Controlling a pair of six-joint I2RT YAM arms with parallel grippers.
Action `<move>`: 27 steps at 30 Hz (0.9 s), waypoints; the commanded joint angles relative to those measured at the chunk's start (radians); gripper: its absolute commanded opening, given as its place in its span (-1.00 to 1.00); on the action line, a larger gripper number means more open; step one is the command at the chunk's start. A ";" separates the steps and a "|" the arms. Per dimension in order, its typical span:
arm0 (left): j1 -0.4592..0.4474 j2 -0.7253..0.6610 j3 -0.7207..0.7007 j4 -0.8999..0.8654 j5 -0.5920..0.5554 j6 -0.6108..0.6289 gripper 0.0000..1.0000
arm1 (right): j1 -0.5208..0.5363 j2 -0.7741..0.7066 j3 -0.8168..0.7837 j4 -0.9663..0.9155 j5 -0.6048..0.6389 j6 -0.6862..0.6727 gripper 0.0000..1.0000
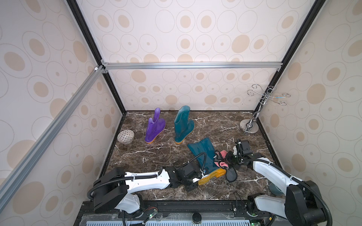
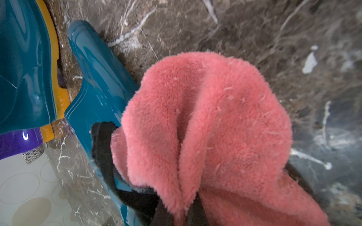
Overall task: Wipe the rubber boots with a cloth
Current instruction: Wipe the dirt off the rubber boot.
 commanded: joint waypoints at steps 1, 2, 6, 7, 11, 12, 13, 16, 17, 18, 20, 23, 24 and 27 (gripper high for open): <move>-0.005 0.028 -0.013 -0.034 0.012 0.011 -1.00 | -0.017 0.127 0.074 0.047 0.021 0.027 -1.00; -0.005 0.027 -0.013 -0.035 0.011 0.009 -1.00 | -0.021 0.168 0.077 0.076 -0.017 0.025 -1.00; -0.007 0.007 -0.022 -0.028 0.005 0.005 -1.00 | -0.029 0.242 0.013 0.217 -0.117 0.054 -1.00; -0.006 0.008 -0.021 -0.029 0.005 0.005 -1.00 | -0.023 0.221 0.008 0.207 -0.112 0.050 -1.00; -0.007 0.020 -0.016 -0.032 0.007 0.008 -1.00 | -0.016 0.047 -0.040 0.073 -0.036 0.048 -1.00; -0.007 0.020 -0.015 -0.032 0.004 0.009 -1.00 | -0.016 -0.001 -0.052 0.016 -0.036 0.035 -1.00; -0.007 0.018 -0.016 -0.032 0.000 0.009 -1.00 | -0.016 -0.051 -0.068 -0.035 -0.048 0.024 -1.00; -0.007 0.012 -0.017 -0.030 -0.005 0.010 -1.00 | -0.013 -0.188 -0.145 -0.143 -0.095 0.009 -1.00; -0.006 0.014 -0.017 -0.031 -0.008 0.011 -1.00 | -0.013 -0.223 -0.168 -0.173 -0.105 0.007 -1.00; -0.006 0.016 -0.015 -0.031 -0.008 0.012 -1.00 | -0.013 -0.265 -0.196 -0.200 -0.117 0.008 -1.00; -0.006 0.020 -0.012 -0.033 -0.008 0.013 -1.00 | -0.016 -0.338 -0.228 -0.258 -0.145 0.010 -1.00; -0.006 0.022 -0.007 -0.037 -0.009 0.015 -1.00 | -0.014 -0.457 -0.199 -0.364 -0.141 -0.015 -1.00; -0.007 0.022 -0.005 -0.038 -0.008 0.015 -1.00 | -0.013 -0.500 -0.171 -0.390 -0.114 -0.034 -1.00; -0.007 0.016 -0.005 -0.037 -0.008 0.014 -0.33 | -0.014 -0.562 -0.072 -0.396 -0.055 -0.082 -1.00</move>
